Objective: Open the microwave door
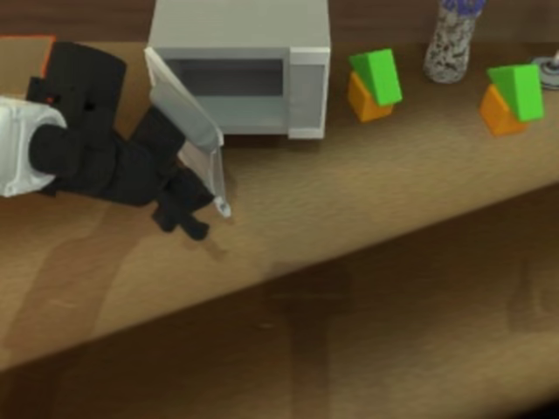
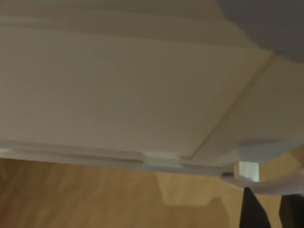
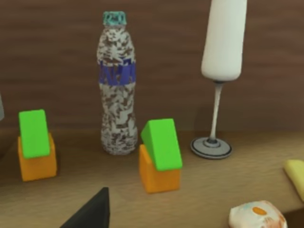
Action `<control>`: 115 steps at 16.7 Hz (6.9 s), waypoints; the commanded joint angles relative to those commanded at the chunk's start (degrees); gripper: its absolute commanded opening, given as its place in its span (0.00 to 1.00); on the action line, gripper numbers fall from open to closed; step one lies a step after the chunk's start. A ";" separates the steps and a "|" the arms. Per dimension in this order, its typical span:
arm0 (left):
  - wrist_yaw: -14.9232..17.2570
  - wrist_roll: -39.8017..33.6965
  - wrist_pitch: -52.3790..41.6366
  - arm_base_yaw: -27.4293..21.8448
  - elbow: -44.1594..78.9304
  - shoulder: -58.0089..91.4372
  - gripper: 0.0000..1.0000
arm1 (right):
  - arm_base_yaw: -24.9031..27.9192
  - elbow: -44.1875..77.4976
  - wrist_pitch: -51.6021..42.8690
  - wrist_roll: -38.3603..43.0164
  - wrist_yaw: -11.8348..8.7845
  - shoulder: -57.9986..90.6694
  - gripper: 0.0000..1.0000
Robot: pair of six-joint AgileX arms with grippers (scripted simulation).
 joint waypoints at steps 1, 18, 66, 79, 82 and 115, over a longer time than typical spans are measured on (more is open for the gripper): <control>0.00 0.00 0.00 0.00 0.00 0.00 0.00 | 0.00 0.00 0.00 0.00 0.00 0.00 1.00; 0.00 0.00 0.00 0.00 0.00 0.00 0.00 | 0.00 0.00 0.00 0.00 0.00 0.00 1.00; 2.34 3.87 -1.92 1.63 0.30 0.02 1.00 | 0.00 0.00 0.00 0.00 0.00 0.00 1.00; 1.53 3.05 -6.40 0.83 -1.14 -6.53 1.00 | 0.00 0.00 0.00 0.00 0.00 0.00 1.00; 0.96 1.77 -10.99 0.39 -2.55 -13.06 1.00 | 0.00 0.00 0.00 0.00 0.00 0.00 1.00; -39.39 -95.43 -89.31 -18.44 93.93 32.33 1.00 | 0.00 0.00 0.00 0.00 0.00 0.00 1.00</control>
